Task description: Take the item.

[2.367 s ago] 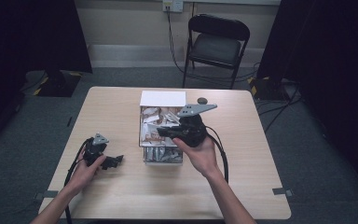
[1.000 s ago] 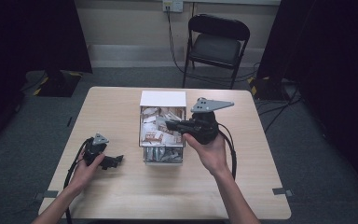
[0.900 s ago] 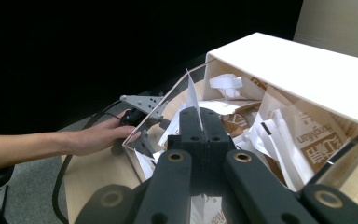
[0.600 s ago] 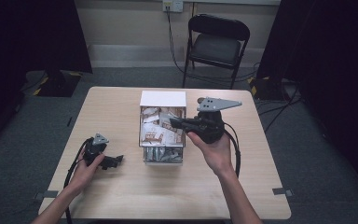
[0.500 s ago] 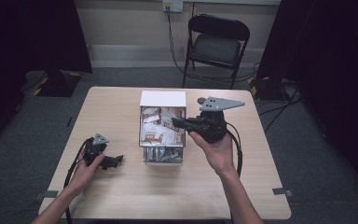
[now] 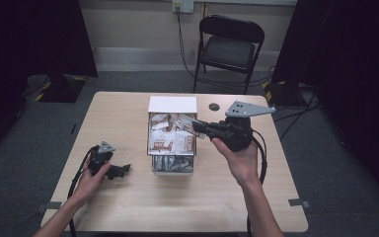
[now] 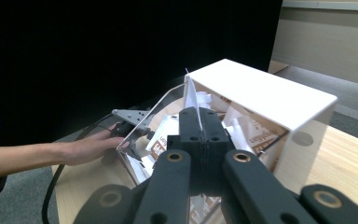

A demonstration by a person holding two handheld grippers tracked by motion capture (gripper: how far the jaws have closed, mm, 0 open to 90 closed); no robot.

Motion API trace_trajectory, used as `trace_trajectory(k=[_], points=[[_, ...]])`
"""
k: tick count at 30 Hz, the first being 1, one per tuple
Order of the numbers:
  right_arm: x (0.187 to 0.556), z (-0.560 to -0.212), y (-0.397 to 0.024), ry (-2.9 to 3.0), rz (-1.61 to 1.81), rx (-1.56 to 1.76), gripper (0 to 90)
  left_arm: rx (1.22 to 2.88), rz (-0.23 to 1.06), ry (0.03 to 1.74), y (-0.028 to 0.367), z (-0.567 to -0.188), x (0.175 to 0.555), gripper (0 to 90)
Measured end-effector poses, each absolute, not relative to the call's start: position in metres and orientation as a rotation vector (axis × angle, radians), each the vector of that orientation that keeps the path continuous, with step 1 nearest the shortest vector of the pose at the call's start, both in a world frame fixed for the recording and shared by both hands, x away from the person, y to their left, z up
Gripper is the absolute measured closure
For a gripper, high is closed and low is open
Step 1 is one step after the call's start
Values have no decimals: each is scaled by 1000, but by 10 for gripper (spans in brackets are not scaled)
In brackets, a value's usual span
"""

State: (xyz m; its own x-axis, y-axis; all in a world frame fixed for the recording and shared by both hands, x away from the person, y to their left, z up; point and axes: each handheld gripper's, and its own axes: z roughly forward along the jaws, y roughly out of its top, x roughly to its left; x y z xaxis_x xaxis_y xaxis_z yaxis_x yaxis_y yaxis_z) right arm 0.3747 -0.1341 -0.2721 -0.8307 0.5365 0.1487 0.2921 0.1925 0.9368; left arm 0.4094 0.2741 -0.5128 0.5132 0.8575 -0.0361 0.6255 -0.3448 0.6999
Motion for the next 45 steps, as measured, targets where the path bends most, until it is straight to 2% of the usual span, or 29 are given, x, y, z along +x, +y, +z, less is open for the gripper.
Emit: trace_trajectory(k=[23, 45], points=[[375, -272, -168, 2171, 1663, 897, 900, 2089, 448, 1205, 274, -513, 409, 0], [388, -305, -188, 2197, 1547, 1024, 900, 2090, 448, 1205, 274, -513, 409, 0]])
